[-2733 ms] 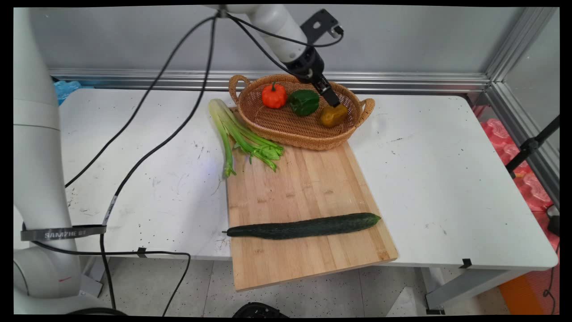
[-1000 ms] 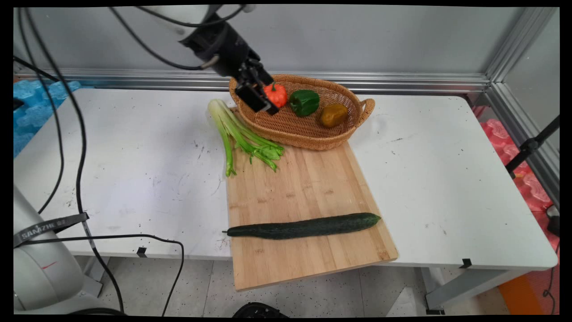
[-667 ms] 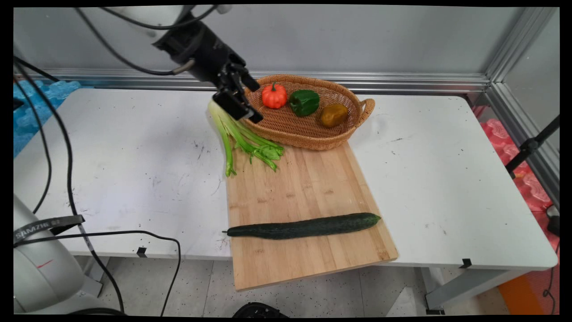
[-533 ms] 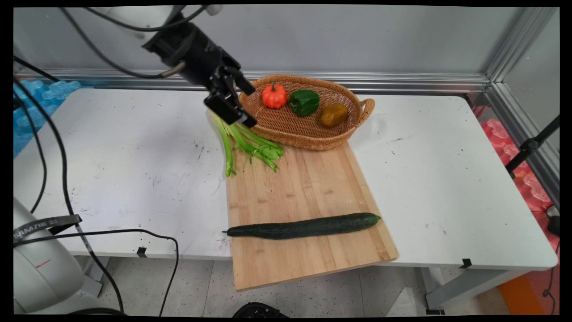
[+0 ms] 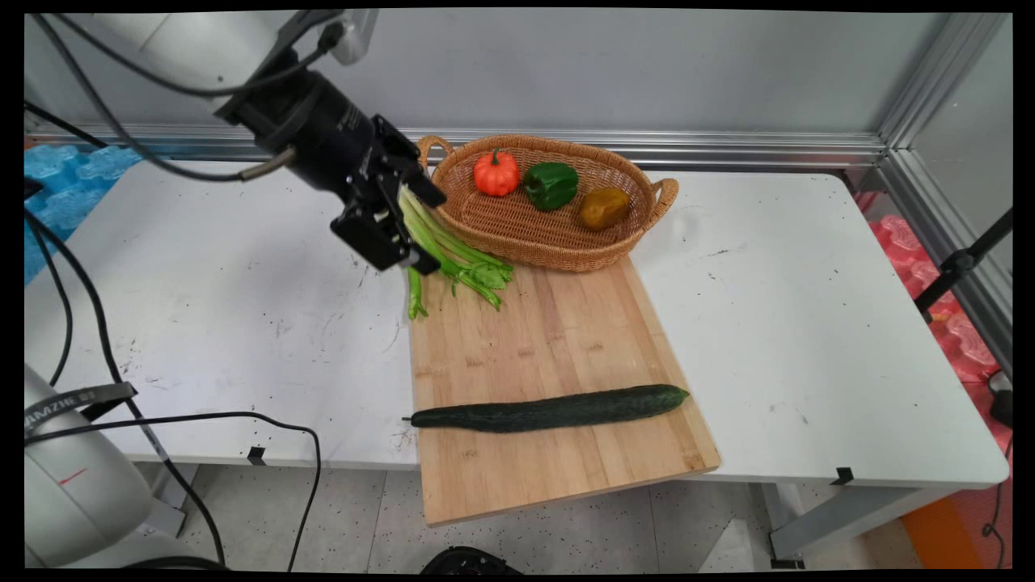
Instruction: Pick up the cucumber from the cutting board
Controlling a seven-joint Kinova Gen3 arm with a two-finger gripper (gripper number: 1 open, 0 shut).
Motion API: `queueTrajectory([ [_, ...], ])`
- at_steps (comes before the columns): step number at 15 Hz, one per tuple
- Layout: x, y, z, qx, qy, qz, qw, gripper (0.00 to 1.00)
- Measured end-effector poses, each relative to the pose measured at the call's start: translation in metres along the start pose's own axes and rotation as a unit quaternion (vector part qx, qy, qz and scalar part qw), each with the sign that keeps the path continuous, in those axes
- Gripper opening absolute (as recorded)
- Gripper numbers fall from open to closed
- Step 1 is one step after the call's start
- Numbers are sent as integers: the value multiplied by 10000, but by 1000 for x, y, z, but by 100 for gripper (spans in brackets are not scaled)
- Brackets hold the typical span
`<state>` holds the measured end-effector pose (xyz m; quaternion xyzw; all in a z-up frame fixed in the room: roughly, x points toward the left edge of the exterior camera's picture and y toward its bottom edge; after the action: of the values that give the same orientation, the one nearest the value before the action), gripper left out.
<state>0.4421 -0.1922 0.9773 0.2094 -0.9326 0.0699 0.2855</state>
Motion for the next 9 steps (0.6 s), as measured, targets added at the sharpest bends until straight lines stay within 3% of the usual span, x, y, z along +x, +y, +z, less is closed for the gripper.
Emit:
queueTrajectory([
  [9, 15, 40, 65, -181, -156, 291, 9993, 100],
])
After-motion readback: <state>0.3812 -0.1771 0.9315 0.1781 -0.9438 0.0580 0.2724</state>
